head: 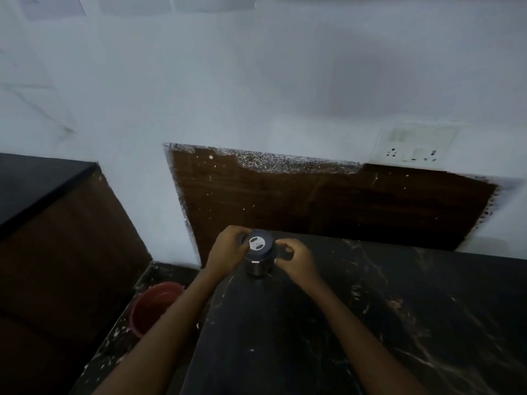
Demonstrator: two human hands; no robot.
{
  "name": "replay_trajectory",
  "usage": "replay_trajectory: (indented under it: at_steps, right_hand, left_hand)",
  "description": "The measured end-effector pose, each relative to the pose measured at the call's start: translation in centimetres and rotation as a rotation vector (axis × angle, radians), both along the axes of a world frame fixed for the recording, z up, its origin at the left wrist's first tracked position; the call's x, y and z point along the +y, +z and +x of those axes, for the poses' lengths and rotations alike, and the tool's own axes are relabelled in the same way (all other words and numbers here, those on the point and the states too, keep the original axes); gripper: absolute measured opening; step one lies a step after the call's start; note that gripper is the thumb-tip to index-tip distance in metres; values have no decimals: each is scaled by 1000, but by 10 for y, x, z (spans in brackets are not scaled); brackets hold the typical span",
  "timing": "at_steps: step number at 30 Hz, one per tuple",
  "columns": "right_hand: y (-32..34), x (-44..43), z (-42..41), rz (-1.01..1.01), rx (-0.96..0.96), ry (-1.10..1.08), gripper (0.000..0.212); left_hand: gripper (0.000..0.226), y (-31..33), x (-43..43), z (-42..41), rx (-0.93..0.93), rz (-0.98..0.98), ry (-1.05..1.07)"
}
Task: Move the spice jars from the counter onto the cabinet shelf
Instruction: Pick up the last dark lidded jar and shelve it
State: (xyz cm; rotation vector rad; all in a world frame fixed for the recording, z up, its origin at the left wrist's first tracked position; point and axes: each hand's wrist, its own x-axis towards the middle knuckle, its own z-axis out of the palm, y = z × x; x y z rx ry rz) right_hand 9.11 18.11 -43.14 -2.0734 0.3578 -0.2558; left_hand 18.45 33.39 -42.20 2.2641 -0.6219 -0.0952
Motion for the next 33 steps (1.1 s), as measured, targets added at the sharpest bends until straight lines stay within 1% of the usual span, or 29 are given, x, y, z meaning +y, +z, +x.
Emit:
replay_trajectory:
  at_steps: [3, 5, 6, 8, 10, 11, 14, 17, 20, 24, 26, 28, 31, 33]
  right_hand:
    - [-27, 5, 21, -4, 55, -20, 46]
    - [-43, 8, 35, -2, 78, -34, 53]
    - [-50, 9, 42, -1, 90, -35, 60]
    - [-61, 13, 50, 21, 110, -28, 79]
    - [-71, 18, 60, 85, 126, -26, 94]
    - [-75, 21, 65, 111, 133, -27, 100]
    - [-88, 25, 76, 116, 119, -69, 109]
    - [-89, 24, 77, 112, 115, -133, 107]
    - [-77, 18, 67, 126, 103, -128, 105]
    - [-41, 1, 35, 135, 22, -139, 101]
    - [-19, -5, 23, 175, 1, -117, 92]
    - [9, -13, 0, 210, -36, -93, 81]
    - [50, -31, -38, 300, -98, -103, 76]
    - [75, -42, -62, 342, -124, -89, 71]
  left_hand:
    - [32, -26, 5, 17, 62, 73, -18]
    - [40, -37, 3, 25, 103, 39, -32]
    - [43, -42, 1, 28, 148, 15, -33]
    - [56, -50, -4, 29, 277, 18, -44]
    - [68, -64, -10, 33, 388, 31, -17]
    - [69, -71, -13, 36, 415, 20, 7]
    - [54, -85, -16, 43, 405, -26, 85]
    - [52, -81, -18, 41, 436, -97, 110]
    - [46, -67, -17, 33, 445, -162, 148]
    - [27, -37, -17, 10, 386, -287, 113]
    - [25, -27, -16, 5, 371, -339, 121]
    - [24, -13, -19, -9, 401, -414, 87]
    - [24, 11, -35, -31, 513, -467, -32]
    - [23, 30, -51, -50, 609, -502, -32]
